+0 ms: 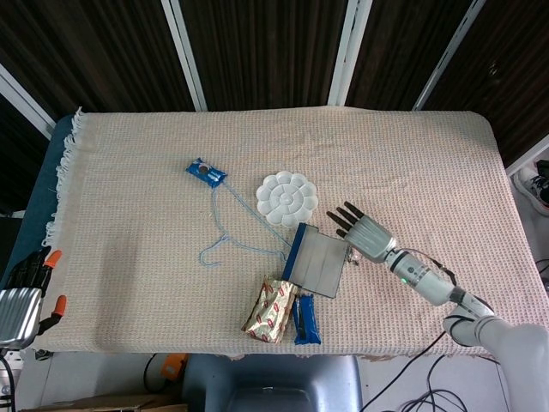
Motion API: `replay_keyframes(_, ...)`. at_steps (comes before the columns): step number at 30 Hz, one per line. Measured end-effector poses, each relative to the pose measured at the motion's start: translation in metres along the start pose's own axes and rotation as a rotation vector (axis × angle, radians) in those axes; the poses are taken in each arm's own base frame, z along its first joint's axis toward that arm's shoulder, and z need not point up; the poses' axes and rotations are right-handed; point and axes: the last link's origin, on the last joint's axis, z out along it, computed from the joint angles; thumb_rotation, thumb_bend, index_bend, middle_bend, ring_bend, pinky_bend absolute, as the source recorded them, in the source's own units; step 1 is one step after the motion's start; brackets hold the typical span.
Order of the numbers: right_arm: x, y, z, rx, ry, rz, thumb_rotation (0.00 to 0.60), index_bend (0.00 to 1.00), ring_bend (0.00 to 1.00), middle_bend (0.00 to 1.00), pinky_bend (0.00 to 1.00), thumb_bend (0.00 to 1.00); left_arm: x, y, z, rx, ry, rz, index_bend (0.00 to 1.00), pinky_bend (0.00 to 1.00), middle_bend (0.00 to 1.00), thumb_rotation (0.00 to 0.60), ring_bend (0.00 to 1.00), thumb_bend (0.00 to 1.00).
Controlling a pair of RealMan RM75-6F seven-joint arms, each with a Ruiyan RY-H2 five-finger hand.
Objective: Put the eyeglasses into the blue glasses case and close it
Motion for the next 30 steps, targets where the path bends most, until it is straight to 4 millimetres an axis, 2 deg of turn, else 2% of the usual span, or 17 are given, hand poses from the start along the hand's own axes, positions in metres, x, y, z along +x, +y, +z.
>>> replay_keyframes(16,-0.014,0.010,-0.009,-0.043,-0.100,-0.015,0.600,0.47,0.00,0.00,0.00,0.53,0.001,0.000,-0.001,0.001,0.008,-0.001,0.00,0.13,0.00,0.600,0.00,0.43)
replay_keyframes(26,-0.020,0.015,-0.024,-0.077,-0.135,0.007,0.600,0.46,0.00,0.00,0.00,0.53,0.001,0.001,-0.001,-0.002,0.006,-0.002,0.00,0.13,0.00,0.600,0.00,0.43)
replay_keyframes(30,-0.020,0.014,-0.029,-0.081,-0.135,0.021,0.600,0.48,0.00,0.00,0.00,0.48,0.001,0.001,-0.001,-0.003,0.004,-0.002,0.00,0.13,0.00,0.600,0.00,0.43)
